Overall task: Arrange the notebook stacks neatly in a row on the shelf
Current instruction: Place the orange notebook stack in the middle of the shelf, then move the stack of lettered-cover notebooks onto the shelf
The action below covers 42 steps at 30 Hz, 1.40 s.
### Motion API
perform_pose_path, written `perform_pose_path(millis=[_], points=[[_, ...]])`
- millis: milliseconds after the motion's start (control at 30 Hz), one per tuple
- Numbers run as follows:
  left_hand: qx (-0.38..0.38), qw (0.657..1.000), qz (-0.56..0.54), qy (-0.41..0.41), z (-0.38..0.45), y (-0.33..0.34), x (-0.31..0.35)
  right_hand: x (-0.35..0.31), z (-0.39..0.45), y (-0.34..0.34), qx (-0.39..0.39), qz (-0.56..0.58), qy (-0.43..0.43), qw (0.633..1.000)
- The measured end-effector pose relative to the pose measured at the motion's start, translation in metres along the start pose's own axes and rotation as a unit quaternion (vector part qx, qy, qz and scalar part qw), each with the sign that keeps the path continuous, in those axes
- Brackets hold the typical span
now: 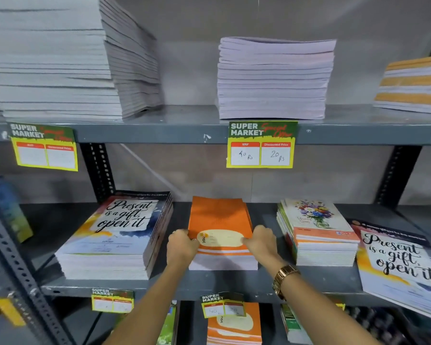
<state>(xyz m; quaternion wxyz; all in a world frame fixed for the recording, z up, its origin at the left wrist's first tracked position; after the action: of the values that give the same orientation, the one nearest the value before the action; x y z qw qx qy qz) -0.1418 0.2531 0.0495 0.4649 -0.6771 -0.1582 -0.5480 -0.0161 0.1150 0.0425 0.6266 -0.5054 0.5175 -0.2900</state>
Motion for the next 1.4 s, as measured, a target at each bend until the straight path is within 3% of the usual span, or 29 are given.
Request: perform_pose_path(millis=[200,333,433,667,900,1033,1200,1400], points=[[0.014,0.996,0.088,-0.019,-0.008,0.004,0.005,0.007,-0.003,-0.008,0.056,-0.05,0.008,0.997],[0.047,0.98,0.161,0.109,-0.016,0.019,0.021,0.026,-0.008,-0.024,0.182,-0.074,-0.011,0.98],[0.003,0.976,0.123,0.181,-0.026,0.044,0.038,0.048,-0.01,-0.04,0.257,-0.076,-0.02,0.963],[-0.108,0.968,0.037,0.222,-0.061,0.124,0.075,0.134,-0.009,-0.071,0.332,-0.09,0.035,0.938],[-0.211,0.952,0.032,0.218,-0.097,0.208,0.095,0.229,-0.015,-0.09,0.295,-0.114,0.125,0.94],[-0.227,0.958,0.031,0.175,-0.116,0.249,0.102,0.277,-0.014,-0.095,0.235,-0.136,0.163,0.949],[-0.264,0.963,-0.005,0.061,-0.135,0.292,0.112,0.328,-0.012,-0.095,0.129,-0.152,0.242,0.95],[-0.274,0.95,-0.079,-0.125,-0.146,0.329,0.127,0.367,-0.014,-0.09,0.04,-0.114,0.369,0.922]])
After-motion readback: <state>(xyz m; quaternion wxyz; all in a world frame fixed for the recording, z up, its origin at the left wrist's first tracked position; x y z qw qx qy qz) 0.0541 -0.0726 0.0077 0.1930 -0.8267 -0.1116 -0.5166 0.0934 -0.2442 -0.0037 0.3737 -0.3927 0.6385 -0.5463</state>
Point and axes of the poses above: each hand's wrist, its own z-axis towards the middle knuckle, its own y-axis out of the palm, x = y × z, the point moved 1 cm from there along z, towards the middle knuckle, and after that the axes turned 15 degrees about -z, right-handed, at the moved point
